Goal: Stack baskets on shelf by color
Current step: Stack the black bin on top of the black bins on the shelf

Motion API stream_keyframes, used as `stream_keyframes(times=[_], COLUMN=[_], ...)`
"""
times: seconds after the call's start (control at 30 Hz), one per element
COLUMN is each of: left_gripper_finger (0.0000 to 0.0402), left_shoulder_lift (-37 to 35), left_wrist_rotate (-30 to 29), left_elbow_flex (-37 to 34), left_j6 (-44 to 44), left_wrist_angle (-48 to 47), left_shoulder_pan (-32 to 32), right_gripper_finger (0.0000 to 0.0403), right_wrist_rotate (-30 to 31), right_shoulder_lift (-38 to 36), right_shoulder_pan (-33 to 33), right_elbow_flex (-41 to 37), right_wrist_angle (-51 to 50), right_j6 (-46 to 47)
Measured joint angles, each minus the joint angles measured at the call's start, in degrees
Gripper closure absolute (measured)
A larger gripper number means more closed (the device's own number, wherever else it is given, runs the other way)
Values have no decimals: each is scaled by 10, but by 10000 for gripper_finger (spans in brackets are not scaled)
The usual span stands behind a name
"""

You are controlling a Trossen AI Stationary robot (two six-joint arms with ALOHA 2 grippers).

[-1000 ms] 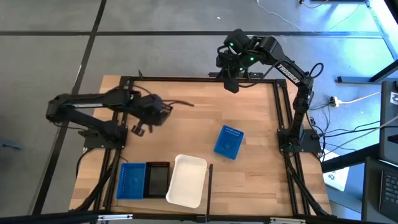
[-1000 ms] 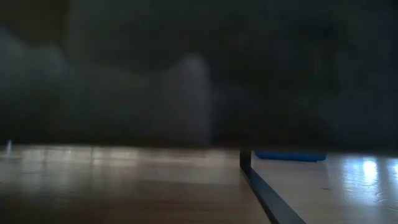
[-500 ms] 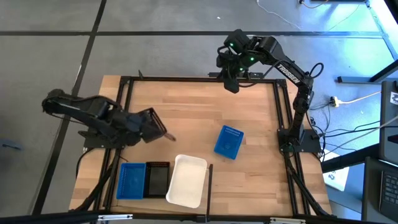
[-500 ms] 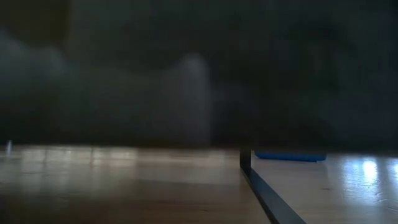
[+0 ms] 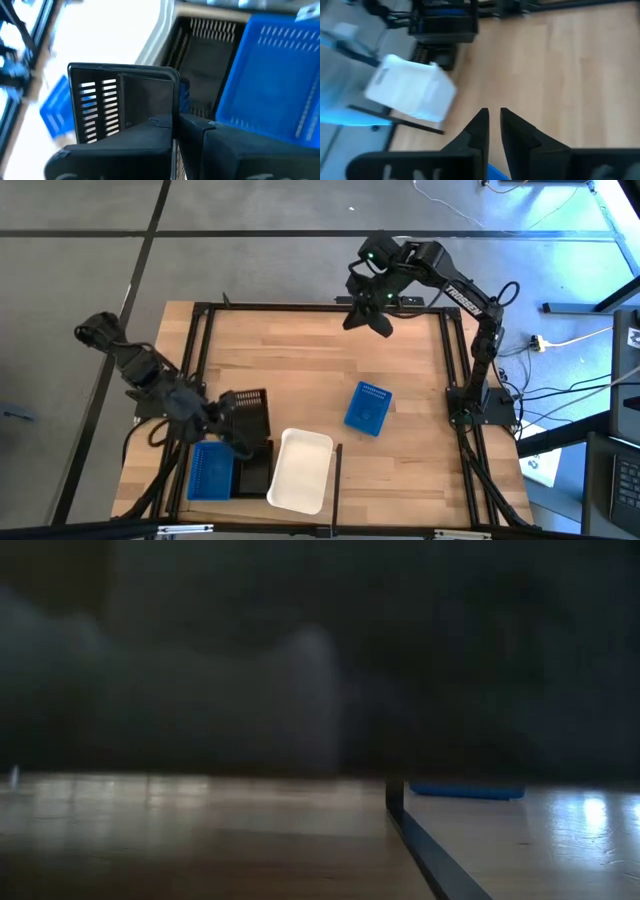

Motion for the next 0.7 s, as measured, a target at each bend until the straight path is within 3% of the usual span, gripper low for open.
stream_keyframes(times=[0.3,0.7], left_gripper_finger=[401,397], left_shoulder_lift=[22,93], left_wrist_rotate=[15,13], left_elbow_flex=[0,0], left_j6=[-68,-102], left_wrist_angle=[99,89], left_shoulder_pan=[-94,-104], right_gripper_finger=[360,360], right_wrist_rotate=[-30,-31], right_shoulder_lift=[0,0], right_shoulder_pan=[5,5], right_elbow_flex=[0,0], right_wrist_angle=[1,5], right_j6=[-1,1])
